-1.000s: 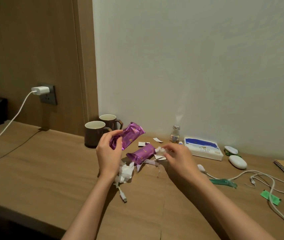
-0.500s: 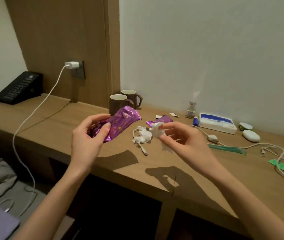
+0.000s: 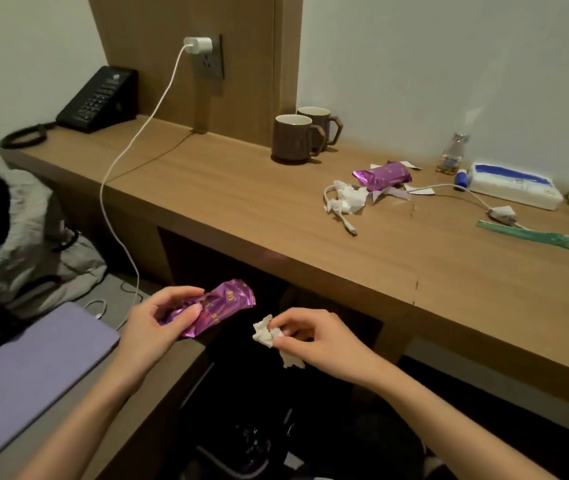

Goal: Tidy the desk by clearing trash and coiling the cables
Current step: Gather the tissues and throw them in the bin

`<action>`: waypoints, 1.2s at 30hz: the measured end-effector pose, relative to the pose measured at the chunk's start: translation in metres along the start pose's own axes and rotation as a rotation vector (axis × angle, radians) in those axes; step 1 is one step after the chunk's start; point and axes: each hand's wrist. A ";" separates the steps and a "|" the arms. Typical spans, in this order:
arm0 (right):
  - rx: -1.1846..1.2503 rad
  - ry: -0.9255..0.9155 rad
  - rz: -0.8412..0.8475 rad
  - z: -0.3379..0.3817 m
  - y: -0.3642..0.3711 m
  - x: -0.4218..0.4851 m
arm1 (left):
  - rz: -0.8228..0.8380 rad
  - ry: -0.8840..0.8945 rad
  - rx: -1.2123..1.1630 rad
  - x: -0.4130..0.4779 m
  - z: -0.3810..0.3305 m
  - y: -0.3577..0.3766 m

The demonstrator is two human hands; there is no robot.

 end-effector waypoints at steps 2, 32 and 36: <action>-0.002 0.100 0.024 -0.028 0.010 0.014 | 0.108 -0.109 0.060 0.002 0.028 -0.002; 0.141 0.156 0.103 -0.059 0.021 0.032 | 0.396 -0.307 0.278 0.021 0.084 0.066; 0.096 -0.048 0.027 0.012 -0.014 -0.010 | 0.323 -0.081 0.208 0.006 0.007 0.060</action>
Point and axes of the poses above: each hand's wrist, its own x-axis towards the middle knuckle, its own y-axis out of the palm, z = x × y, and after that the axes turned 5 degrees about z, right-handed
